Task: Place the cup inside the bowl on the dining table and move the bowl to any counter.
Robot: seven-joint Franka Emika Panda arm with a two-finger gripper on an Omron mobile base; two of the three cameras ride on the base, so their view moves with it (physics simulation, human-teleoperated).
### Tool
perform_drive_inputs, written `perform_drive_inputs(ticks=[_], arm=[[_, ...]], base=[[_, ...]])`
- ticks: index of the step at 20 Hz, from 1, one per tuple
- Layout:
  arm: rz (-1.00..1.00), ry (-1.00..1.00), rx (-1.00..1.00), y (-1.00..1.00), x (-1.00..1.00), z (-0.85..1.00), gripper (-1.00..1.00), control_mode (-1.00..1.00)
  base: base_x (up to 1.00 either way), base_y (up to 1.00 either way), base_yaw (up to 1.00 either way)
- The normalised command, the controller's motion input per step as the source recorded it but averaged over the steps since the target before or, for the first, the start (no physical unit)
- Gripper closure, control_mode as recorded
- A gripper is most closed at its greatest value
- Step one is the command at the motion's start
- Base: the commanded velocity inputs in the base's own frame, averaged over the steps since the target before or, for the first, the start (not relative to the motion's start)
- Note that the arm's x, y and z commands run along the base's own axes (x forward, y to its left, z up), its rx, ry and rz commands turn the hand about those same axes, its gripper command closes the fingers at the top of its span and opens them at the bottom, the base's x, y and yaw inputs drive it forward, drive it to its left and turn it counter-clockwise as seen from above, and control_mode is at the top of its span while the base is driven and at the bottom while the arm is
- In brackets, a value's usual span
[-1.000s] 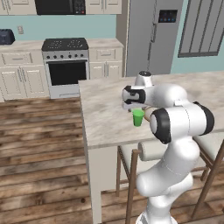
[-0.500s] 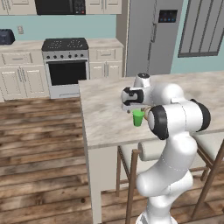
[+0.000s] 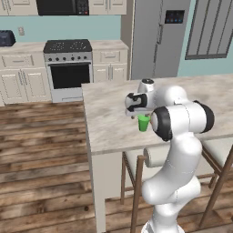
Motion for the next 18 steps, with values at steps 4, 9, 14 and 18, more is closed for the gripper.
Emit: perform_drive_inputs(ticks=[4, 9, 14, 18], arm=[[0.0, 0.0, 0.0, 0.0, 0.13, -0.12, -1.0, -1.0], [0.0, 0.0, 0.0, 0.0, 0.07, -0.1, -1.0, -1.0], [0.0, 0.0, 0.0, 0.0, 0.05, -0.11, -1.0, -1.0], [0.0, 0.0, 0.0, 0.0, 0.07, -0.11, -1.0, -1.0]], base=[[0.0, 0.0, 0.0], [0.0, 0.0, 0.0], [0.0, 0.0, 0.0], [0.0, 0.0, 0.0]])
